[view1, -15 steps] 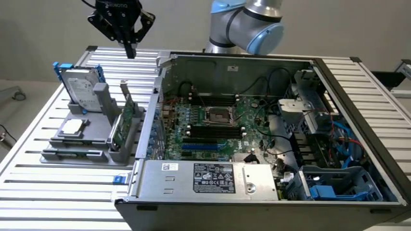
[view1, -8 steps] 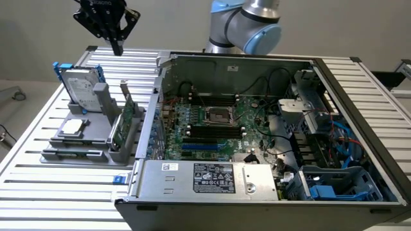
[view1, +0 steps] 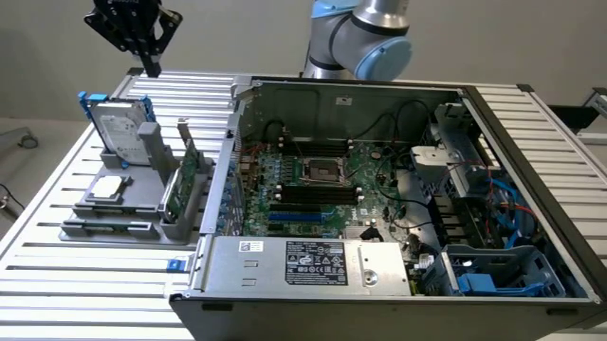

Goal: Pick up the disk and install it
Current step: 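Reach for the disk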

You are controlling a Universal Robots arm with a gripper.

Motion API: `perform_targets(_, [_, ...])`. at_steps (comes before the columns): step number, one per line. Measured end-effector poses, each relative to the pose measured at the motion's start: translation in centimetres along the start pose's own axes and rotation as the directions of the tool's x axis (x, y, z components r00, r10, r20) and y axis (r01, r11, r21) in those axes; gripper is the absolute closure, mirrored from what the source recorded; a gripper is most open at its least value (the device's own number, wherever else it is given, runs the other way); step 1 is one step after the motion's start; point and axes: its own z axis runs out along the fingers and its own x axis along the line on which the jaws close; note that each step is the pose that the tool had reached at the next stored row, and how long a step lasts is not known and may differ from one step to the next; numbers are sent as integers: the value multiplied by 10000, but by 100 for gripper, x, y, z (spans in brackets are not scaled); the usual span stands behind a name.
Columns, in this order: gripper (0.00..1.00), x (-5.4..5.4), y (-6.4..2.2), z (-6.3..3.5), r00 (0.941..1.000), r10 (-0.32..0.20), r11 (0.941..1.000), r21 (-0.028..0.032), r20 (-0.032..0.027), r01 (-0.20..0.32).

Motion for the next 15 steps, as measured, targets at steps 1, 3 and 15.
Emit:
perform_targets(1, [89, 49, 14, 1, 10000, 1, 10000, -1, 2, -1])
perform_targets(3, [89, 142, 39, 2, 10000, -1, 10000, 0, 1, 1])
perform_targets(15, [89, 698, 189, 9, 10000, 1, 10000, 0, 0, -1])
